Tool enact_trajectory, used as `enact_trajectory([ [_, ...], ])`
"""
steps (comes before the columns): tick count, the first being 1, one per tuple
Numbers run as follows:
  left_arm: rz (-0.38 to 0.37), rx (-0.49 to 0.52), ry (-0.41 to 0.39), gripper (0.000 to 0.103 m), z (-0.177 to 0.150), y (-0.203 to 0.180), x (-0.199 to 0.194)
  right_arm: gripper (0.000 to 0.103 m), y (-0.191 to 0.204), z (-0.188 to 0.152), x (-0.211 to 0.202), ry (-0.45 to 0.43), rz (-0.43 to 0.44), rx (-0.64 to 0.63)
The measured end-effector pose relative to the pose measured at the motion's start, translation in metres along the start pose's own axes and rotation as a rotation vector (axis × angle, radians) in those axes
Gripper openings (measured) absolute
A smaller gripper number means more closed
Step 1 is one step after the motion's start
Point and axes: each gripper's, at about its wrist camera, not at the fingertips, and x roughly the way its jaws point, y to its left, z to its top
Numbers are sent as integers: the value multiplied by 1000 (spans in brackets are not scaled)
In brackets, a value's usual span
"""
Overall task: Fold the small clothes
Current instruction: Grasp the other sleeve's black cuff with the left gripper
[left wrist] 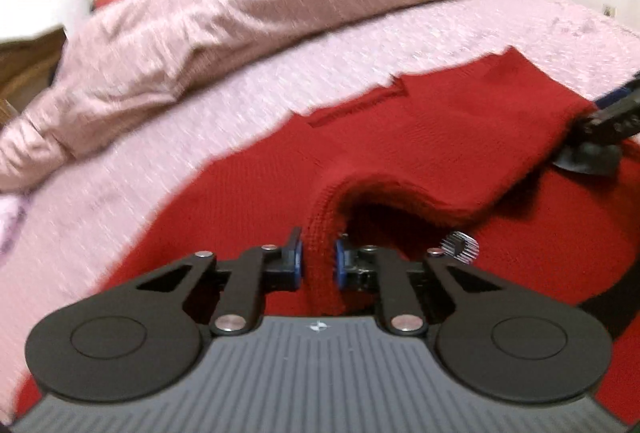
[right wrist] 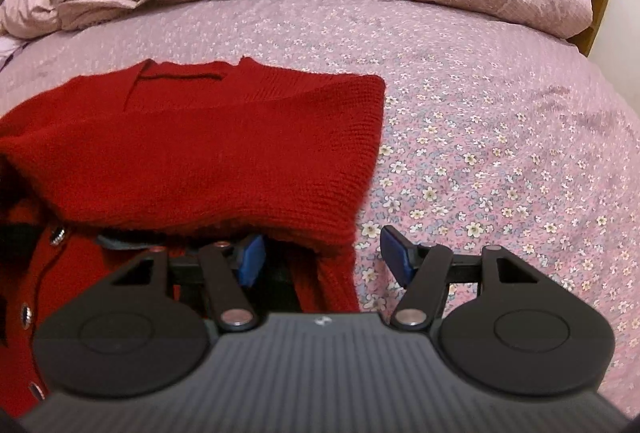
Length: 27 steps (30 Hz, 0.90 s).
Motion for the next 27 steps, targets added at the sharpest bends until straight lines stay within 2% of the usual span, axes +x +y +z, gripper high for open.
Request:
enact_trajectory([
  [4, 126, 47, -76, 17, 20, 21, -3, 64, -4, -1, 0, -8, 0, 31],
  [7, 295, 133, -167, 19, 25, 20, -4, 64, -5, -2, -3, -15, 8, 50],
  [8, 324, 142, -172, 19, 24, 21, -2, 64, -5, -2, -3, -15, 13, 51],
  [9, 324, 133, -160, 21, 24, 23, -1, 64, -5, -2, -3, -13, 20, 50],
  [14, 218, 51, -31, 29, 5, 33, 4, 64, -3, -3, -1, 7, -8, 23],
  [16, 193, 12, 5, 34, -9, 39, 4, 64, -6, -2, 1, 19, -12, 37],
  [18, 186, -24, 41, 46, -27, 44, 4, 64, -7, -2, 2, 26, -20, 38],
  [21, 146, -87, 95, 53, -48, 56, 0, 64, -8, -2, 1, 33, -29, 27],
  [23, 94, -145, 103, 55, -60, 66, -10, 64, -8, -2, 0, 38, -33, 19],
  [27, 26, -248, 83, 60, -59, 85, -29, 64, -11, -2, -2, 64, -41, 4],
])
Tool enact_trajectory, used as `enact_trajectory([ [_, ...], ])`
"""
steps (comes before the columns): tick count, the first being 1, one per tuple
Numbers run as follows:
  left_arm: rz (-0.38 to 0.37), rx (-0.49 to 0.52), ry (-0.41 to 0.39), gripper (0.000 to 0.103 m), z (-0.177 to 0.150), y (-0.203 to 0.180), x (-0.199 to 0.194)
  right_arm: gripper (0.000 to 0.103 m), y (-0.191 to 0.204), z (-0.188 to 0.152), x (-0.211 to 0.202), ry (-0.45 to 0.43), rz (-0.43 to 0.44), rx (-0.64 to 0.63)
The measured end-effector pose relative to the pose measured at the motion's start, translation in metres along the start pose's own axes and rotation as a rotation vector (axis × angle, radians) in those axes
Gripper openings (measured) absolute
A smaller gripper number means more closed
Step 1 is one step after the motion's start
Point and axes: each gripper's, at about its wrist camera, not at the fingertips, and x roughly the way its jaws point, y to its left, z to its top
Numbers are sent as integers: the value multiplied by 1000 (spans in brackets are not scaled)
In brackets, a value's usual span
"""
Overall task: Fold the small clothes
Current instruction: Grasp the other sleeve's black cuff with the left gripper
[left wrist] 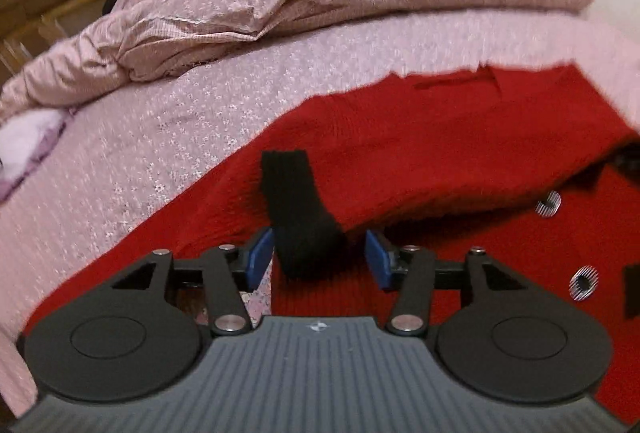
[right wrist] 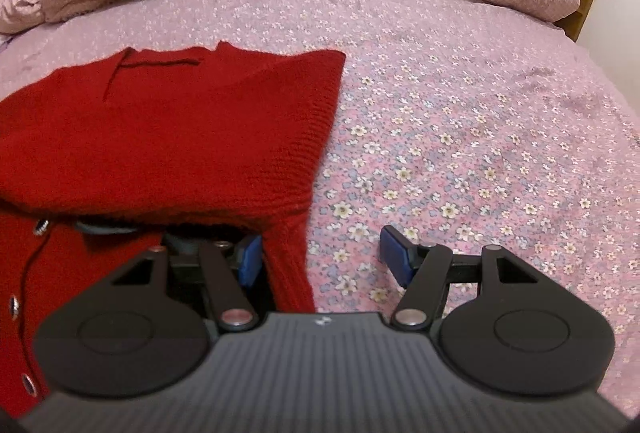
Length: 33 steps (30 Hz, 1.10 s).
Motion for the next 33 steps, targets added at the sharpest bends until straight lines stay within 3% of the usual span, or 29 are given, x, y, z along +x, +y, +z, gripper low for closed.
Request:
enact_trajectory([
  [8, -113, -161, -23, 75, 33, 28, -9, 64, -5, -1, -23, 31, 16, -69],
  [15, -74, -131, 22, 75, 48, 25, 48, 64, -9, 20, -36, -16, 61, -51],
  [22, -54, -116, 42, 75, 50, 26, 84, 64, -14, 50, -2, 1, 122, 18],
  [25, -70, -131, 43, 71, 49, 28, 93, 64, -15, 59, 18, 12, 129, 61],
  [30, -70, -85, 10, 51, 43, 21, 94, 64, -12, 72, 43, 3, 118, 77],
  [33, -67, -53, -7, 47, 42, 17, 91, 64, -11, 79, 53, -6, 123, 83],
])
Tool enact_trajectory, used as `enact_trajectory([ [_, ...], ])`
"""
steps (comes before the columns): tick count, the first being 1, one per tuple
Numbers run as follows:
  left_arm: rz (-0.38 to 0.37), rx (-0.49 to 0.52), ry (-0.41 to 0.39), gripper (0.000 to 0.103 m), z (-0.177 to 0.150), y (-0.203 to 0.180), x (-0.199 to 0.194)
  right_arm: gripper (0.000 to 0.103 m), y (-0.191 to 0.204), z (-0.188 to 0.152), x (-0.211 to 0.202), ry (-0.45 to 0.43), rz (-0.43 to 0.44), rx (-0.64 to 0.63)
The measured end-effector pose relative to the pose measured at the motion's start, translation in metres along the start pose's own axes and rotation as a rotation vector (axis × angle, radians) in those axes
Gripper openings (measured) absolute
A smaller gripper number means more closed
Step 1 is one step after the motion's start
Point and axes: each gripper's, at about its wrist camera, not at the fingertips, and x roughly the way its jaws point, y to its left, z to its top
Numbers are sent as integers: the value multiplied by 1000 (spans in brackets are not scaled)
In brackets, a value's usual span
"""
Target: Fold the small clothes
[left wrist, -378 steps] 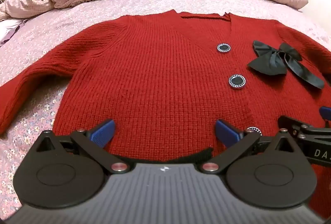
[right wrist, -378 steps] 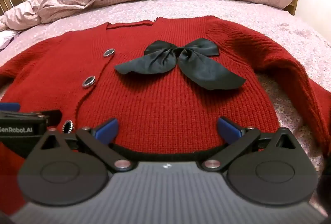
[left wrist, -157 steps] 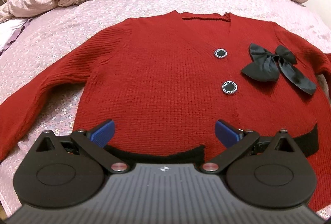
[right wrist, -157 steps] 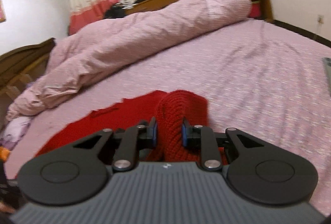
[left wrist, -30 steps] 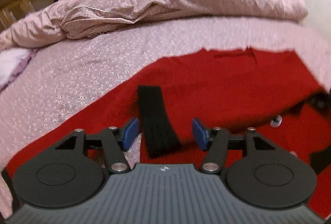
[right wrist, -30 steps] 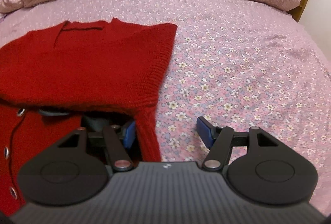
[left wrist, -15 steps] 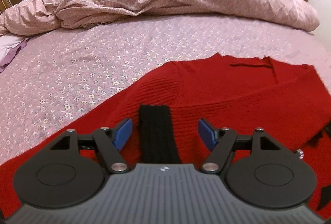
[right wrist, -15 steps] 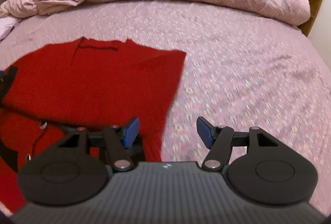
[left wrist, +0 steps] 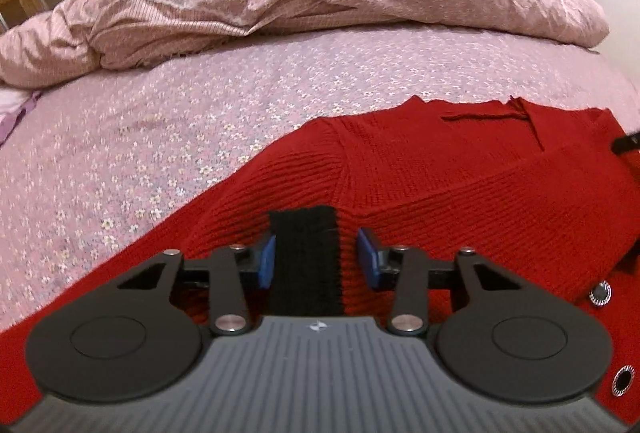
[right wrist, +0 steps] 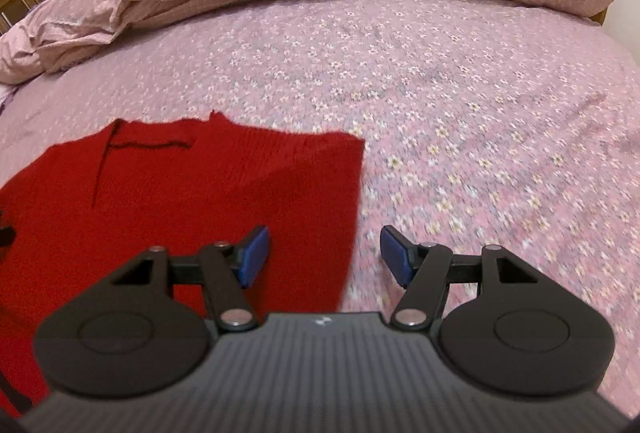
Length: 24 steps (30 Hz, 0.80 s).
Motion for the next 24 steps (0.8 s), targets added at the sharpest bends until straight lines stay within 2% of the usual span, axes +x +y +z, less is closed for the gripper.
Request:
enact_trajectory([
  [10, -11, -28, 4, 48, 3, 1, 12, 64, 1, 15, 28, -19, 18, 25],
  [11, -12, -21, 1, 43, 3, 0, 12, 63, 1, 16, 29, -23, 21, 24],
  [12, -25, -13, -2, 29, 3, -1, 10, 63, 1, 17, 30, -24, 23, 24],
  [13, -41, -9, -4, 24, 3, -3, 9, 62, 1, 18, 31, -27, 24, 24],
  [14, -41, -2, -8, 19, 4, -5, 7, 52, 2, 17, 32, -34, 28, 19],
  [15, -31, 10, -17, 17, 6, -8, 4, 47, 3, 17, 31, -41, 32, 9],
  [16, -24, 18, -32, 16, 8, -10, 1, 32, 4, 17, 29, -54, 29, -6],
  [17, -20, 18, -51, 16, 11, -11, -3, 25, 4, 16, 27, -71, 23, -16],
  [21, -12, 15, -126, 16, 32, -11, -8, 17, -1, 13, 10, -149, 51, -25],
  [24, -1, 18, -157, 16, 51, -12, 3, 16, -12, 12, 3, -198, 47, 35],
])
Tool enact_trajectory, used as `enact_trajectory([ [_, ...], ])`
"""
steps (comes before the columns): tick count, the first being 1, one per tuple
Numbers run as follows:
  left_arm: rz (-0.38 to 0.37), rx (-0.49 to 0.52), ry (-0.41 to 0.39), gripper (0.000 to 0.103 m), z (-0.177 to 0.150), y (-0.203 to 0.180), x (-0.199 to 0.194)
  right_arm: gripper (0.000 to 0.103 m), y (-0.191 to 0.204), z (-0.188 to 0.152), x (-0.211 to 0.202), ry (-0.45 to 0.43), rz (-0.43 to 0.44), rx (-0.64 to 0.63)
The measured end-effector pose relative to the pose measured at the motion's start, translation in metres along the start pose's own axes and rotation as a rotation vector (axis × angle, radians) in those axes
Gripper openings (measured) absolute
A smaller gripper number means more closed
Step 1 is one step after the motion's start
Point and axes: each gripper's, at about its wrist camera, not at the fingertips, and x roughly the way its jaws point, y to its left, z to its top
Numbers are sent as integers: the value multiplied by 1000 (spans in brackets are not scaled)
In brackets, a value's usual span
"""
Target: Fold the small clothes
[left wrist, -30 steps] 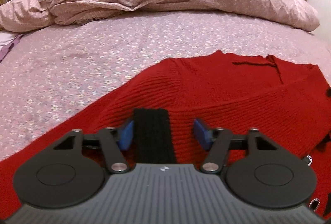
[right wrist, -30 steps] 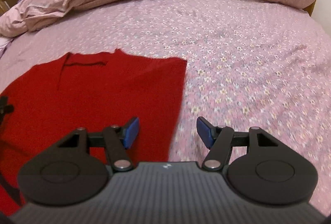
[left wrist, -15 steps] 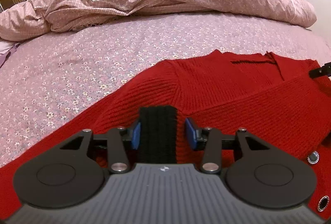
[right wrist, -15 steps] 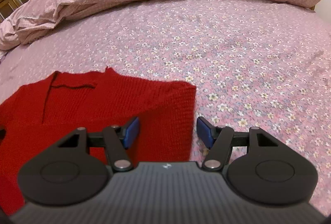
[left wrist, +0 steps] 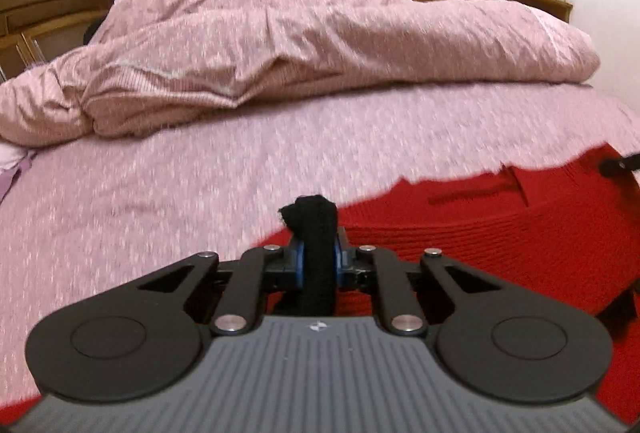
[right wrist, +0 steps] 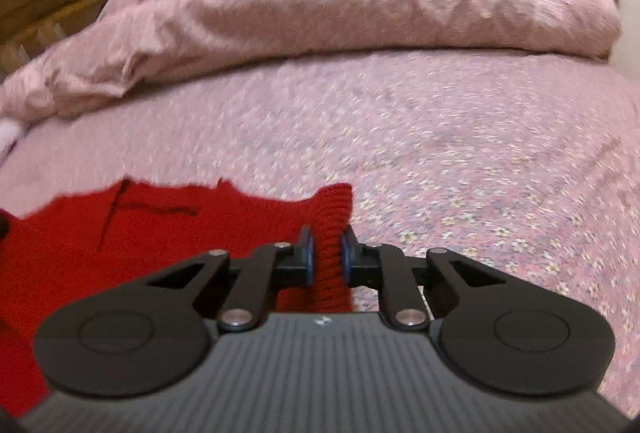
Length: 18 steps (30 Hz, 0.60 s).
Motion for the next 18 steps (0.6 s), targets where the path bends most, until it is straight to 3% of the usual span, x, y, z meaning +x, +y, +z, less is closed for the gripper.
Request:
enact_trajectory([
  [3, 12, 1, 12, 16, 11, -1, 23, 16, -11, -4, 6, -8, -9, 65],
  [7, 13, 32, 103, 17, 8, -2, 60, 17, -16, -13, 22, 15, -27, 97],
  [9, 19, 39, 119, 25, 5, 0, 70, 22, -15, -14, 24, 12, -32, 97],
  [10, 22, 48, 116, 29, 5, 1, 71, 26, -14, -13, 24, 11, -40, 92],
  [12, 36, 47, 115, 45, 6, 5, 66, 28, -14, -11, 22, 18, -53, 79],
  [15, 77, 14, 97, 49, 15, 18, 54, 29, -12, -11, 14, 21, -68, 59],
  [18, 69, -27, 83, 50, 24, 29, 34, 29, -5, -9, 0, 23, -101, 38],
])
